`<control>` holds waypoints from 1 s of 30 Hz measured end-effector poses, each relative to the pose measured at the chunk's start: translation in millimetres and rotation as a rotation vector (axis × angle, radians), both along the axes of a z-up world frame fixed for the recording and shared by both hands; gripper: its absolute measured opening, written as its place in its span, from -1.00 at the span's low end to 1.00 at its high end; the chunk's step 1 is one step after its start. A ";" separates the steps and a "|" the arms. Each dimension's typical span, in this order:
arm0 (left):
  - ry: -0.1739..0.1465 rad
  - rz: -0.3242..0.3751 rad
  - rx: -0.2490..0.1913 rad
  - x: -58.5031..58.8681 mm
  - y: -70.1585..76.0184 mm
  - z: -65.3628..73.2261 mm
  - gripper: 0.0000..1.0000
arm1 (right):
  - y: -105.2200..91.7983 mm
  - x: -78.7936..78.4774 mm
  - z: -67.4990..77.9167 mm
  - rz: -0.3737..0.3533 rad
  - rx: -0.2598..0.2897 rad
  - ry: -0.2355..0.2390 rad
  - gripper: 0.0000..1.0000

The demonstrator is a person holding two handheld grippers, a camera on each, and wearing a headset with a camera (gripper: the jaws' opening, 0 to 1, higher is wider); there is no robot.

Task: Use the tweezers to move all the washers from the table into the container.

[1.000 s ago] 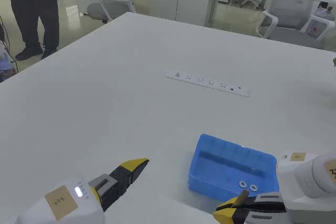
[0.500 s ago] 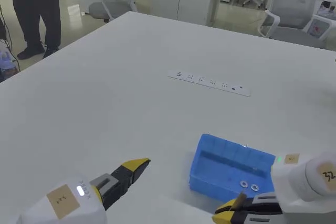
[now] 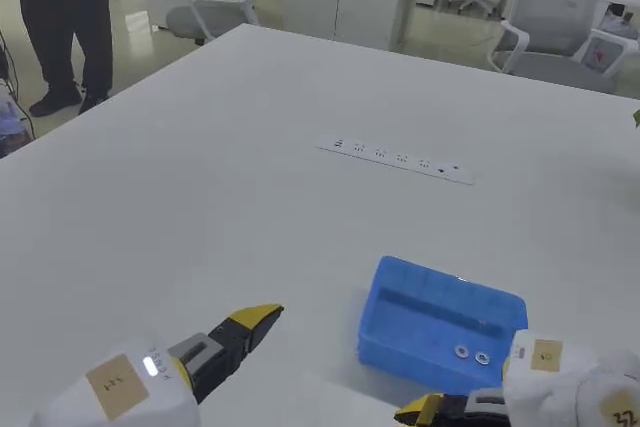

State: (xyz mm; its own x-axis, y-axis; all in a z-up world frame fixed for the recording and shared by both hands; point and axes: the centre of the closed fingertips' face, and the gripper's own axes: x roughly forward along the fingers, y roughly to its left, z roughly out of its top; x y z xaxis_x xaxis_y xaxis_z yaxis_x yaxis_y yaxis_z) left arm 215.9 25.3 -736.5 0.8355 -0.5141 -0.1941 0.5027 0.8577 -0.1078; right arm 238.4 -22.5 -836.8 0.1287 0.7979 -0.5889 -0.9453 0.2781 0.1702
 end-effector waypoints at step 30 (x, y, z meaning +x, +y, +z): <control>-0.003 0.007 -0.020 -0.1 -0.2 2.3 0.61 | -15.0 61.8 91.5 -0.198 0.261 0.084 -0.94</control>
State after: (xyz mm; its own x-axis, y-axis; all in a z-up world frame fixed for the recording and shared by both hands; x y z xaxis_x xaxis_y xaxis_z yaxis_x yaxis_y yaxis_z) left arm 215.8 25.1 -734.2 0.8398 -0.5118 -0.1813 0.4969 0.8590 -0.1232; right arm 300.1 -37.5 -745.4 0.2565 0.8874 -0.3832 -0.8570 0.3921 0.3345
